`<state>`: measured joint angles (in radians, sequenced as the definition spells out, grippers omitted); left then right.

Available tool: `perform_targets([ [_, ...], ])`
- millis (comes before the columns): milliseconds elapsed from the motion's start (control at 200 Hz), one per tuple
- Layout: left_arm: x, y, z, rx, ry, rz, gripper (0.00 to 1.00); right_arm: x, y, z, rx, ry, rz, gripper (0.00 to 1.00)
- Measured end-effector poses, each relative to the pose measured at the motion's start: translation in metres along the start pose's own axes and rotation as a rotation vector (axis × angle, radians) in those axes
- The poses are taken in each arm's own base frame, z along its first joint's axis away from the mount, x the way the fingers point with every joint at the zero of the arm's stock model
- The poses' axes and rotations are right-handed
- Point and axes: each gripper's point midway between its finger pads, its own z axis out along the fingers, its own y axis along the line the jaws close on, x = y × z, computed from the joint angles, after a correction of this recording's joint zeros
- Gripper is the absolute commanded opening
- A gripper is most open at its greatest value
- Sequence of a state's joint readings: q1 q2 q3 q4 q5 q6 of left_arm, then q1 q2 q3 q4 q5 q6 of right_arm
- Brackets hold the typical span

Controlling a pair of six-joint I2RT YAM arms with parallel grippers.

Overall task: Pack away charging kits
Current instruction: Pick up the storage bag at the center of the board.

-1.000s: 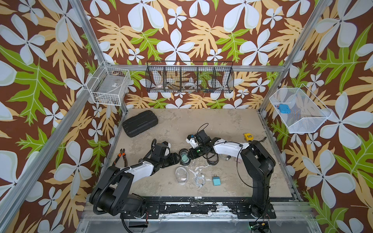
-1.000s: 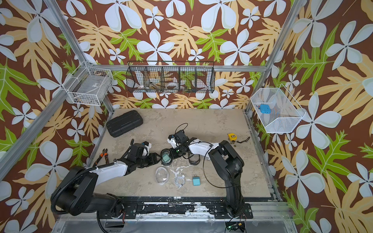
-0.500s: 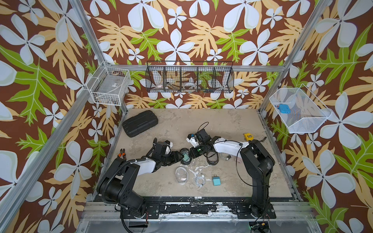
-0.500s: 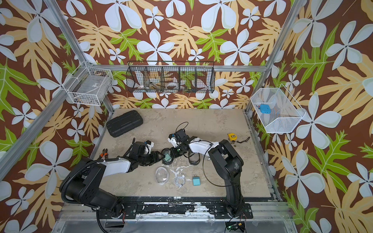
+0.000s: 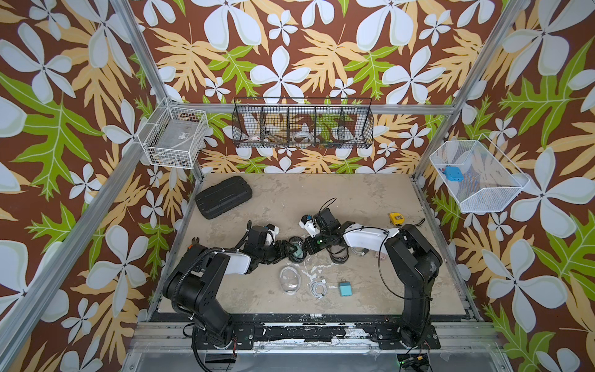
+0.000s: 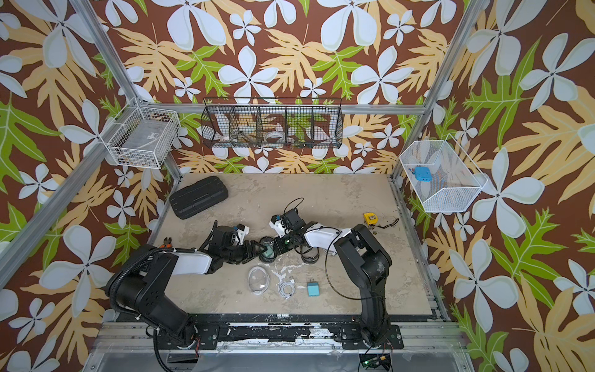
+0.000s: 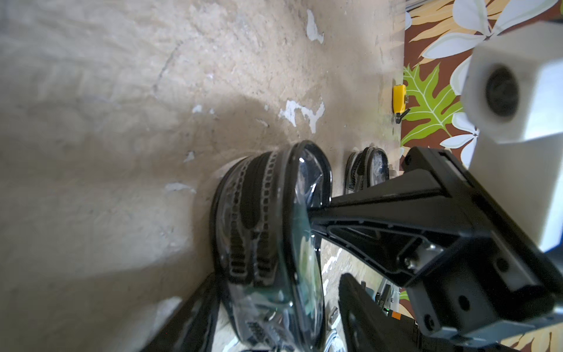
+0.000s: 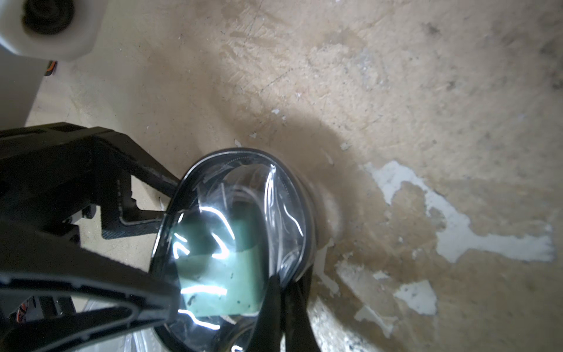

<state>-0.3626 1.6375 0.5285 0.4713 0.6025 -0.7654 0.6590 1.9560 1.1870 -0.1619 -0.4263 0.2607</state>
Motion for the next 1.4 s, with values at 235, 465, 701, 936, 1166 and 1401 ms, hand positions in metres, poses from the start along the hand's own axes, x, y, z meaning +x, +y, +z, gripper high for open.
perform_targets([
  [235, -0.003, -0.004, 0.010, 0.048, 0.013, -0.029, 0.60, -0.002, 0.000, -0.002, 0.010, 0.006, -0.015, 0.02],
  [465, -0.006, -0.008, 0.019, 0.093, 0.033, -0.044, 0.56, -0.003, -0.001, -0.002, 0.017, 0.020, -0.033, 0.02],
  [701, -0.006, -0.002, 0.027, 0.100, 0.045, -0.075, 0.34, -0.003, 0.001, -0.002, 0.038, 0.030, -0.053, 0.04],
  [936, -0.006, -0.003, 0.023, 0.102, 0.028, -0.095, 0.23, -0.012, 0.005, -0.019, 0.065, 0.017, -0.061, 0.18],
  [1166, -0.018, -0.019, 0.008, 0.138, -0.046, -0.148, 0.22, -0.042, 0.029, -0.072, 0.067, -0.121, -0.098, 0.22],
  [1401, -0.050, -0.065, -0.022, 0.227, -0.177, -0.188, 0.21, -0.032, 0.069, -0.114, 0.046, -0.204, -0.135, 0.21],
])
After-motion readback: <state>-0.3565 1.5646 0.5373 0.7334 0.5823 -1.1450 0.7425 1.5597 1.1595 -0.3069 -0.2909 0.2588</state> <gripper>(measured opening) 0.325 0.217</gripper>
